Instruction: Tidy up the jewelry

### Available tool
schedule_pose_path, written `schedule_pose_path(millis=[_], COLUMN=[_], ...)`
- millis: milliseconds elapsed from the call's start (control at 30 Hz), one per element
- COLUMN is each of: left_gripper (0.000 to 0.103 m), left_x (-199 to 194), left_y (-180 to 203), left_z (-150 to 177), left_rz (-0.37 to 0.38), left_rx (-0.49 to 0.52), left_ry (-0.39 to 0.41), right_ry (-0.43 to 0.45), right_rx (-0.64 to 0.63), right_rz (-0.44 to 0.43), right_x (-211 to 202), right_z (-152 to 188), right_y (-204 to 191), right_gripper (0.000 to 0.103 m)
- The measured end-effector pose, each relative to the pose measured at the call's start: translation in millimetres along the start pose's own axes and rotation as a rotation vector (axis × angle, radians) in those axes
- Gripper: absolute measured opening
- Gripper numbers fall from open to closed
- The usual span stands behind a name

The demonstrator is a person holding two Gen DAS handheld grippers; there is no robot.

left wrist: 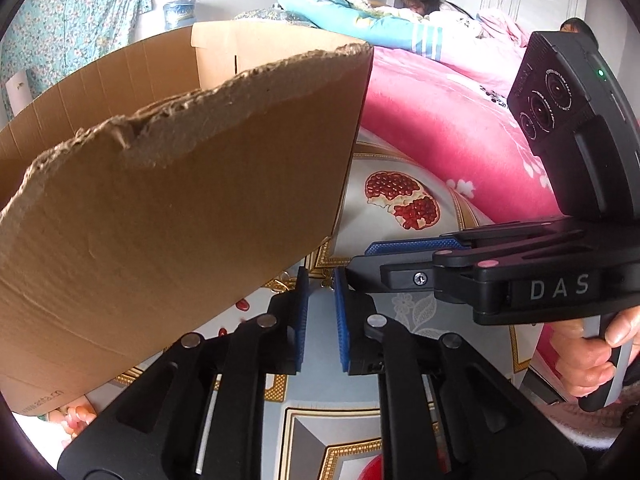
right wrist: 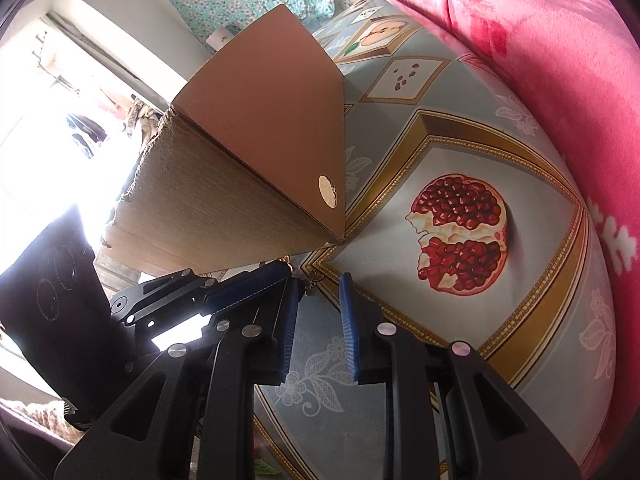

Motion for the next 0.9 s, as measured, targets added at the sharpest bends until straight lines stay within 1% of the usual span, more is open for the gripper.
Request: schedule_pose_path(millis=[100, 200, 400, 533, 633, 700, 767, 900], left_gripper=[0.012, 0.012, 0.012, 0.012, 0.012, 0.012, 0.012, 0.012], left_x=[0, -1, -17, -27, -34, -38, -44, -56], left_y=[0, -5, -8, -9, -9, -8, -12, -23], left_z=[2, 6, 16, 24, 32, 38, 47, 58], left_rz=[0.012, 0.053, 0.092, 0.106, 0.109, 0.107, 0.098, 0.05], left_rx=[-0.009, -0.053, -0.094, -0.11, -0.12, -0.129, -0.138, -0.172], left_ry=[-0.021, -0.055, -0.068, -0.076, -0.078, -0.075, -0.07, -0.051], right_ry=[-0.001, -0.001, 0.0, 0.0, -0.003, -0.007, -0.001, 0.014], right_rx=[-0.001, 0.0, -0.001, -0.002, -0.005, -0.019, -0.065, -0.178], right_rz=[-0.002, -0.003, -0.002, 0.001, 0.005, 0.024, 0.043, 0.044], right_x=[1, 0, 1, 1, 0, -1, -2, 0], right_z=[-1, 0, 0, 1, 2, 2, 3, 2], right_y=[0, 0, -1, -2, -2, -5, -13, -37], right_gripper=[0.021, 0.021, 0.021, 0.021, 0.021, 0.021, 0.021, 0.021])
Point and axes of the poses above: each gripper's, at about its wrist camera, not at the fingertips, and x roughly the way its jaws point, y to its right, z to its underside, the point moved 5 cm from there along x, roughly the way its jaws point
